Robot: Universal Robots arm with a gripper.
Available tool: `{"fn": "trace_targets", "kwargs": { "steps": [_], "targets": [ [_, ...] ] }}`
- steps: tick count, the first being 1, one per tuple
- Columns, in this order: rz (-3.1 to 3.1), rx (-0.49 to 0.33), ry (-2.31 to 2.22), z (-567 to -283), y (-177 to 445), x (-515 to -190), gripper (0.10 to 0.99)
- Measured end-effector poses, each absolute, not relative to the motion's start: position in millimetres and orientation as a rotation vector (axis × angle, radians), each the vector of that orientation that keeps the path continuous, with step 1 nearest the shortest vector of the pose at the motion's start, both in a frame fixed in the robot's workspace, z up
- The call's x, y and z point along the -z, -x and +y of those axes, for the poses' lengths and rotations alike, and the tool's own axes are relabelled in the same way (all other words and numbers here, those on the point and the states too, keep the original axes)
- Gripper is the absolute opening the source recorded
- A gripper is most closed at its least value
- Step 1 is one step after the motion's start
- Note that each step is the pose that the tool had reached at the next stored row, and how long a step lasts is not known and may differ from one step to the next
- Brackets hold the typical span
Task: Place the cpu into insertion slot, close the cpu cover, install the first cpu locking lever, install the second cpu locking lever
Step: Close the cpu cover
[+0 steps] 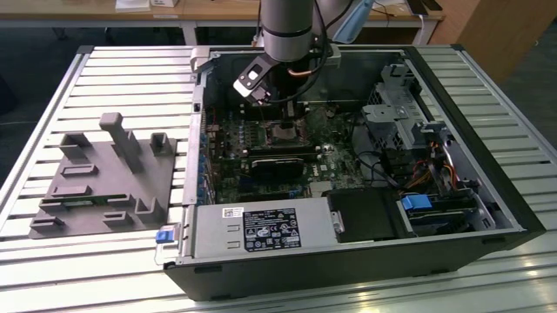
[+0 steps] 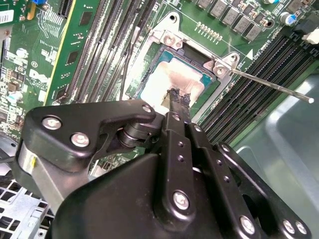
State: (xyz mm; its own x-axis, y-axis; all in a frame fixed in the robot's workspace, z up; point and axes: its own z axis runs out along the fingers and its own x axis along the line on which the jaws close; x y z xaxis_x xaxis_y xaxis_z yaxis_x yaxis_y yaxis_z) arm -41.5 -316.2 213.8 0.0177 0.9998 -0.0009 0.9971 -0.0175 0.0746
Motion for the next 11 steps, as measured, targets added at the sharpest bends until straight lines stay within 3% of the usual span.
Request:
{"fn": "trace_targets", "kwargs": {
  "steps": [11],
  "targets": [
    [2.163,-0.080,-2.202,-316.2,41.7,-222.4,0.106]
  ]
}}
